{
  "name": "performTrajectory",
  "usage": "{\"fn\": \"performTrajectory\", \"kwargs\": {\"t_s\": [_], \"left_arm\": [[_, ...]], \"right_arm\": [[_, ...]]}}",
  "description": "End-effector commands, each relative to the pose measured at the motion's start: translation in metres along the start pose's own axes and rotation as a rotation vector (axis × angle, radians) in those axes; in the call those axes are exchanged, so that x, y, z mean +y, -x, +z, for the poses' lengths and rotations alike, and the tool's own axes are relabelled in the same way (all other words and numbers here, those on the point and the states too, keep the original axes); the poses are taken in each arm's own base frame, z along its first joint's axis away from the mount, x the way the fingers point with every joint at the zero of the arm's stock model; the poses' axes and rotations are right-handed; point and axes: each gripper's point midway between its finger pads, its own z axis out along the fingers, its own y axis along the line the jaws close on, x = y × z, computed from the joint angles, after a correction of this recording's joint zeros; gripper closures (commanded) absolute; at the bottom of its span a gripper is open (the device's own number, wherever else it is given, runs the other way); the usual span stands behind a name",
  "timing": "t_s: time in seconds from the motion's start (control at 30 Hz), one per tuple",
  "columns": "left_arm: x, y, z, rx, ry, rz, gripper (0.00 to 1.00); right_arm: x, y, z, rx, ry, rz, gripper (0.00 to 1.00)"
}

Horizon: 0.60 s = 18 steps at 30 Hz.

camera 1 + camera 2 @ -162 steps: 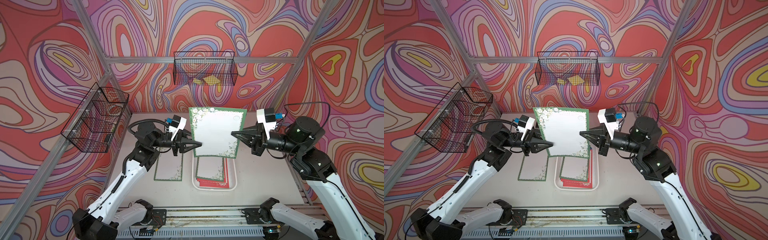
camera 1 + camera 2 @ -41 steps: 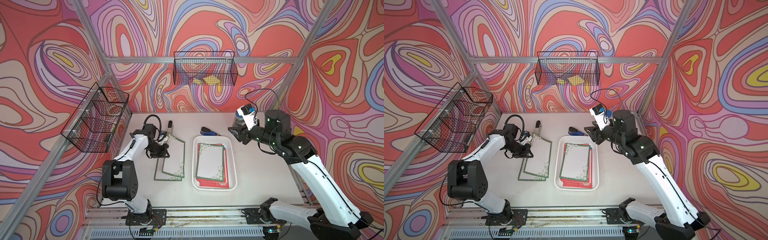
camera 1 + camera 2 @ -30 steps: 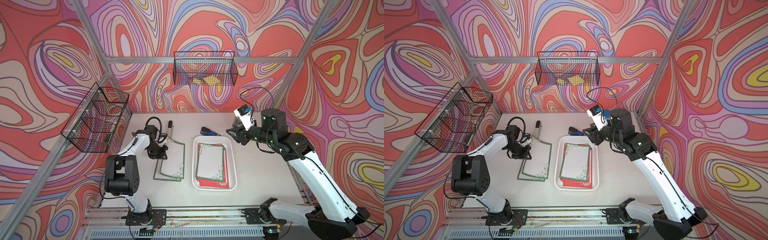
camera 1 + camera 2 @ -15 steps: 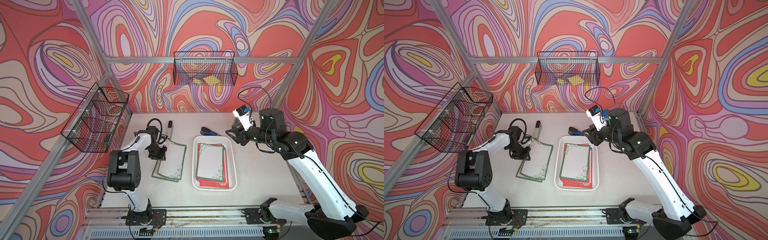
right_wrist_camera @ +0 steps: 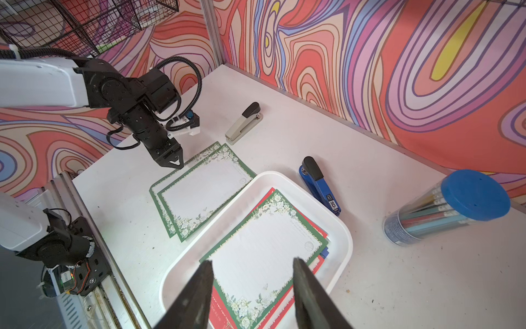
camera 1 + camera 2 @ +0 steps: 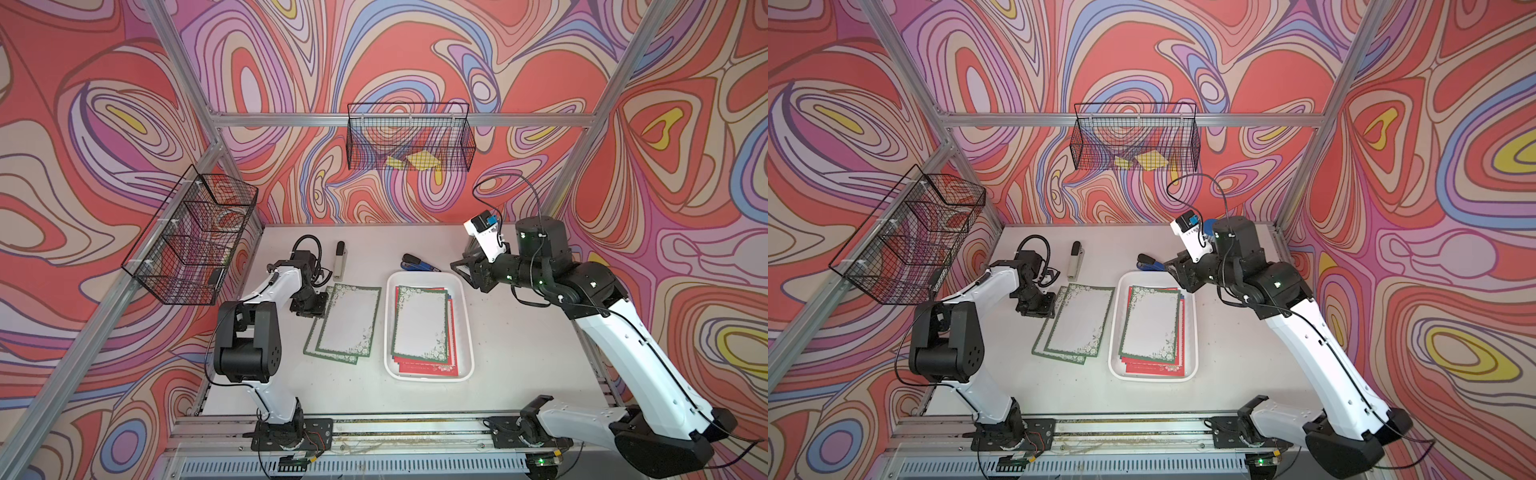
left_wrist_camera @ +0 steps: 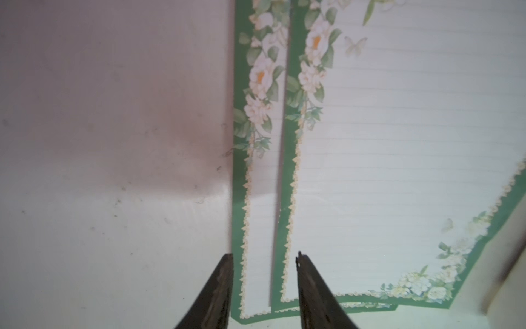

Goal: Take out the stationery paper from the storage box
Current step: Place the stationery paper at the center of the board.

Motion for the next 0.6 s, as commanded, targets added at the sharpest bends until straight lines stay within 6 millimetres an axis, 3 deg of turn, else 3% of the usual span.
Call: {"fn": "performTrajectory", "kwargs": {"t_s": [0.0,0.07,0.2,0.33,0.43,0.57], "left_arm": [[0.027,0.006,-0.017,-0.048,0.121,-0.023,0.59],[0.028,0.009,-0.022,-0.069,0.124,-0.028,0.59],[0.012,0.014,-0.038,-0.155,0.041,-0.046,0.6],[-0.036,0.018,-0.057,-0.265,-0.087,0.052,0.61],[-0.057,0.019,-0.068,-0.291,-0.171,0.053,0.63],[-0.101,0.026,-0.103,-0.441,-0.347,0.16,0.61]], "right_arm": [[-0.001,-0.006,-0.003,0.037,-0.02,0.027,0.52],[-0.001,-0.011,-0.003,0.057,-0.02,0.03,0.52],[-0.003,-0.018,-0.001,0.085,-0.034,0.035,0.53],[-0.004,-0.018,0.002,0.083,-0.034,0.038,0.54],[-0.005,-0.015,0.006,0.07,-0.039,0.047,0.54],[-0.013,-0.019,0.019,0.07,-0.071,0.118,0.54]]}}
